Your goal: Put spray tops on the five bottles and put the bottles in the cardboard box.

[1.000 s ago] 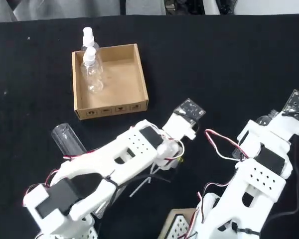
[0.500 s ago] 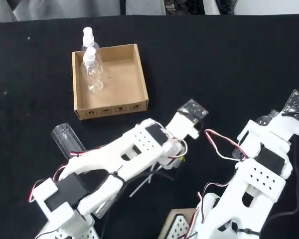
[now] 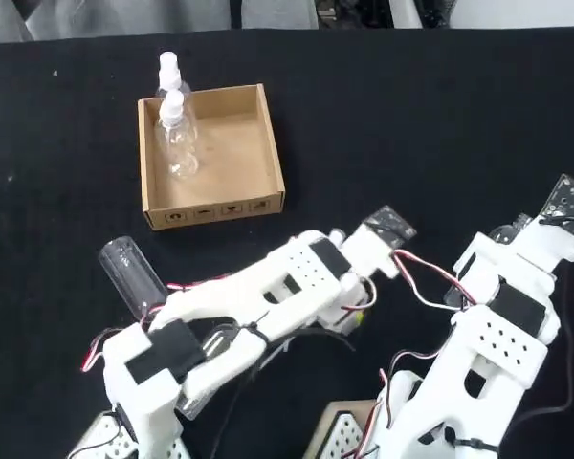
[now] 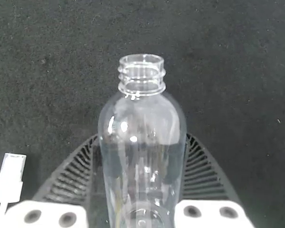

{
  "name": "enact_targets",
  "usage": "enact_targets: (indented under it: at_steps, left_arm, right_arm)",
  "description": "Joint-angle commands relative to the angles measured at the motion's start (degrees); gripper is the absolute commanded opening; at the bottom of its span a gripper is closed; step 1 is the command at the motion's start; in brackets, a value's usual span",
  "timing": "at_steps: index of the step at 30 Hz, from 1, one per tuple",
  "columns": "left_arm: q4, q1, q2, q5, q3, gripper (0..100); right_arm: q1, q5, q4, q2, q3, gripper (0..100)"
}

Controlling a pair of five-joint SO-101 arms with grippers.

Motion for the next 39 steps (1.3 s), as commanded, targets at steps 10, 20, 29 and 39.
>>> enact_targets:
  at_steps: [10,20,29,39]
  left_arm:
    - [1.05,0.84,3.43,-0.09,-6.02,13]
    - [1.05,0.75,3.34,-0.09,-6.02,6]
    - [1.14,0.84,2.64,0.18,-6.02,5]
    - [7.91,-0.48,-5.54,0.26,-5.41,5]
  right_arm:
    - [-1.32,-0.09,-1.67,-2.07,-0.66,9.7]
    - [-1.32,-0.09,-1.67,-2.07,-0.66,9.6]
    - [-1.32,-0.09,-1.67,-2.07,-0.66,9.6]
    - [-1.41,-0.26,-1.49,-2.07,-0.66,9.6]
